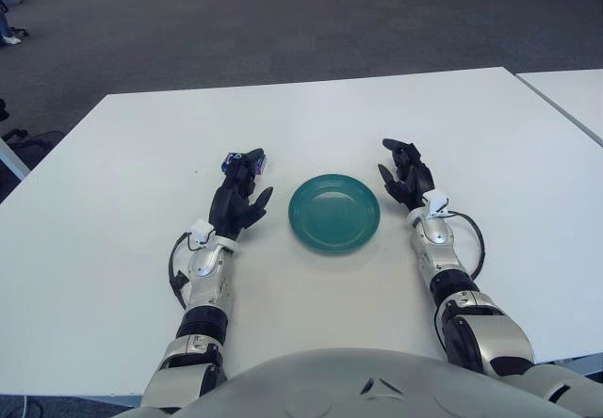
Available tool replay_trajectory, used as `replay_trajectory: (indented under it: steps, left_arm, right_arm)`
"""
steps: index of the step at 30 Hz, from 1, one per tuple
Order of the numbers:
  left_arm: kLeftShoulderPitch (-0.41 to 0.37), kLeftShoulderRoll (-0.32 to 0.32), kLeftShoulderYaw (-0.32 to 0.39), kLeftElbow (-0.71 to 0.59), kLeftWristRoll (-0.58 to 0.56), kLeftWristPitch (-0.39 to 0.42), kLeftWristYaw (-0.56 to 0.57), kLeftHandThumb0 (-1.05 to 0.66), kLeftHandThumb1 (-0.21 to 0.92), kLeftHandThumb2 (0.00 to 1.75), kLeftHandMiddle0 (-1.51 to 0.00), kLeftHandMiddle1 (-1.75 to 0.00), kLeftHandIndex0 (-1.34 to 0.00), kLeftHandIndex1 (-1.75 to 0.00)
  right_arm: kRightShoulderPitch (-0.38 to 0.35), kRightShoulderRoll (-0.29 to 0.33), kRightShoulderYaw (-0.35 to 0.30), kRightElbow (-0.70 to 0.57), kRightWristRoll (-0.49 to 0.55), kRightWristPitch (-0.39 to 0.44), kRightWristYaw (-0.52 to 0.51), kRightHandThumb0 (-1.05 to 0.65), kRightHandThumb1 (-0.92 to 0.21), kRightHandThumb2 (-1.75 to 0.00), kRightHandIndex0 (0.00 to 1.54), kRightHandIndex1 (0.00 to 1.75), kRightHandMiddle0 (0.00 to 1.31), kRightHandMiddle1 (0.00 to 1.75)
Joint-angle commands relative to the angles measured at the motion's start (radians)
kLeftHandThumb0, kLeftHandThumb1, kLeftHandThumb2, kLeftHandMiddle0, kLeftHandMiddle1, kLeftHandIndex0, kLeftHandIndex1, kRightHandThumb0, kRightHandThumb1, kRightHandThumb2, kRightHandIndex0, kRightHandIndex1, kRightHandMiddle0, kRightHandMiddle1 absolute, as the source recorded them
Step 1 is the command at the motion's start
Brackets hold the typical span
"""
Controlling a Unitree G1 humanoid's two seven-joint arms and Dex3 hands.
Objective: Put the gum into the plate.
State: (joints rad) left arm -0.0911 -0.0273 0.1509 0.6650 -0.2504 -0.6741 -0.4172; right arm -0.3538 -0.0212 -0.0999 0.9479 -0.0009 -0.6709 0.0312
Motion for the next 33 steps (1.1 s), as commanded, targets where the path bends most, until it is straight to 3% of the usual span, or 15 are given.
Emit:
replay_trajectory:
  steps: [1,17,20,27,33]
  left_arm:
    - [0.048,-0.019,0.001,0.034,-0.011,0.006,-0.002,-0.91,0.90,0.18,0.00,0.00,0.00,-0.27]
    - [0.028,-0.022,0.014,0.012,0.024,-0.004,0.071,-0.95,0.92,0.24,0.00,0.00,0.00,-0.25]
    - [-0.015,0.012,0.021,-0.098,0.078,0.028,0.149,-0.93,0.92,0.25,-0.02,-0.01,0.00,-0.28]
    - [-0.023,0.055,0.017,-0.225,0.221,0.014,0.278,-0.93,0.92,0.23,-0.05,-0.01,0.00,-0.29]
    - [-0.082,0.131,0.011,-0.220,0.332,-0.016,0.348,-0.96,0.92,0.26,-0.05,-0.01,0.00,-0.27]
  right_arm:
    - [0.049,0.013,-0.009,0.050,0.020,0.012,0.007,-0.84,-0.92,-0.23,0.24,0.03,0.00,0.71]
    - [0.039,0.013,-0.024,0.074,0.036,0.019,0.031,-0.85,-0.92,-0.13,0.24,0.00,0.00,0.59]
    - [0.038,0.012,-0.028,0.083,0.039,0.019,0.035,-0.86,-0.92,-0.12,0.24,0.00,0.00,0.59]
    - [0.032,0.008,-0.039,0.100,0.042,0.002,0.044,-0.85,-0.92,-0.11,0.26,0.01,0.00,0.60]
    - [0.025,0.004,-0.047,0.114,0.044,-0.010,0.050,-0.84,-0.92,-0.13,0.27,0.02,0.00,0.60]
